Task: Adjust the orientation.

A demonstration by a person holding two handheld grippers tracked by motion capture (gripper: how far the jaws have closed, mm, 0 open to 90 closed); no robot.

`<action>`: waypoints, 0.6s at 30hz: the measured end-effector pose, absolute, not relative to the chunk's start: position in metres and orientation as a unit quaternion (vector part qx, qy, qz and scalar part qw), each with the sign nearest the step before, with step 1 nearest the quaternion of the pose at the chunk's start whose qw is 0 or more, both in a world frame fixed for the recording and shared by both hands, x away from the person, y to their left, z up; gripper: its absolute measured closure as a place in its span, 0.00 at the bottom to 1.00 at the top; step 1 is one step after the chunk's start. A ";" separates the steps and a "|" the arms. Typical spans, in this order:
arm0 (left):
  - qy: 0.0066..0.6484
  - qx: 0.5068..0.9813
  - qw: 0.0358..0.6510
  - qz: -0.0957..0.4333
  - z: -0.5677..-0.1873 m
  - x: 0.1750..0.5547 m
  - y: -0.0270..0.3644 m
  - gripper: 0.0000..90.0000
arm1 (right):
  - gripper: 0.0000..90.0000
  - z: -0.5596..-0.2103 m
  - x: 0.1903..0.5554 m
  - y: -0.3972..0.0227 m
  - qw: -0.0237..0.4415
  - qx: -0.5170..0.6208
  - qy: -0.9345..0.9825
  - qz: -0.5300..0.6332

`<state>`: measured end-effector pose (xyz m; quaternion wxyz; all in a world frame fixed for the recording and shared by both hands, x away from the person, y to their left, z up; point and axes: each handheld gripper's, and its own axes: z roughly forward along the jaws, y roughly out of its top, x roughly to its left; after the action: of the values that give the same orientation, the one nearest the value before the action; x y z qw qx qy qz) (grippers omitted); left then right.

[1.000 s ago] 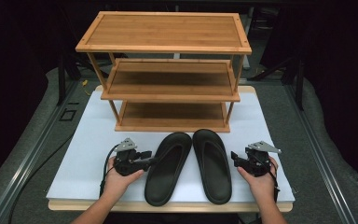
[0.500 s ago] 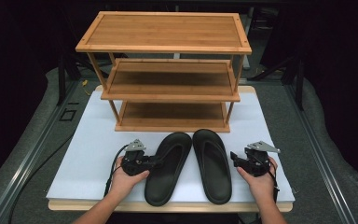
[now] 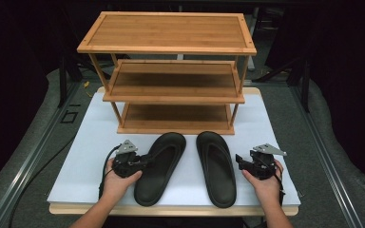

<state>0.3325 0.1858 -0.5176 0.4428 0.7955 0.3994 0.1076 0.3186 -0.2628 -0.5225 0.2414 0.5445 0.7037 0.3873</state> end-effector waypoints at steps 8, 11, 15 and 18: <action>0.433 0.782 0.434 0.113 -0.521 0.329 0.216 0.77 | 0.40 -0.522 0.318 -0.263 0.242 0.544 0.704 0.387; 0.441 0.775 0.442 0.101 -0.523 0.330 0.223 0.76 | 0.40 -0.523 0.318 -0.262 0.243 0.546 0.703 0.385; 0.440 0.771 0.451 0.090 -0.525 0.329 0.229 0.75 | 0.40 -0.523 0.318 -0.262 0.243 0.546 0.703 0.385; 0.437 0.769 0.461 0.070 -0.527 0.331 0.230 0.73 | 0.40 -0.523 0.318 -0.262 0.241 0.547 0.704 0.383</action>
<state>0.3314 0.2303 -0.5268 0.4610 0.7690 0.4372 0.0697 0.3184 -0.2624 -0.5228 0.2406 0.5472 0.7045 0.3826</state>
